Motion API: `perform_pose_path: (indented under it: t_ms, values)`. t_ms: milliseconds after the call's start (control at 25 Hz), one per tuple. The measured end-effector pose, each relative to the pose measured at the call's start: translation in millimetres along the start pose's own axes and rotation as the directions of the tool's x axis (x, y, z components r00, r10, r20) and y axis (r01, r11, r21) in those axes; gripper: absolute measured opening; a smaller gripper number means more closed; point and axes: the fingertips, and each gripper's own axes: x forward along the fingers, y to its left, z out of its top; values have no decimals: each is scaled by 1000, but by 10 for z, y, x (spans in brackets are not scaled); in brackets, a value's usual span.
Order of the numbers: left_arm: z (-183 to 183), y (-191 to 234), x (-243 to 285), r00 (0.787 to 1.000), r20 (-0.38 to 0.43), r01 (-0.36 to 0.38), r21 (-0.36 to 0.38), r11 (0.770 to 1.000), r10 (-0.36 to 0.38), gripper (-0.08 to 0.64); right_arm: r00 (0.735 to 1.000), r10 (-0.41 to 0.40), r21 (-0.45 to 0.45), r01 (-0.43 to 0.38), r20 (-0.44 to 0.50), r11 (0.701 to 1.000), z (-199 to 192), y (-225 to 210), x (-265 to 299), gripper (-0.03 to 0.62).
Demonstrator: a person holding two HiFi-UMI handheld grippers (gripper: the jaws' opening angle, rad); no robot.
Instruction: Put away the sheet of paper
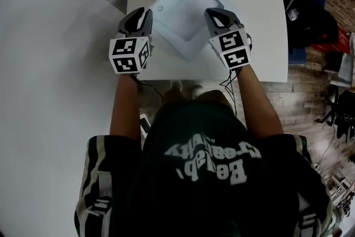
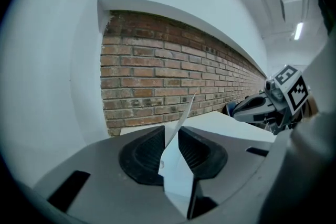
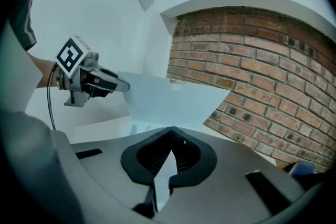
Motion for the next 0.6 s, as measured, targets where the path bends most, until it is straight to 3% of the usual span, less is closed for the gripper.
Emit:
perform_pose_path:
  t_ms: [160, 600]
  values:
    - [-56, -206, -187, 999, 4, -43, -1, 999, 43, 94, 1000, 3, 2, -3, 29, 1000, -51, 19, -288, -7]
    - [-71, -830, -760, 997, 47, -67, 22, 997, 66, 109, 992, 11, 8, -12, 122, 1000, -161, 217, -1002, -6]
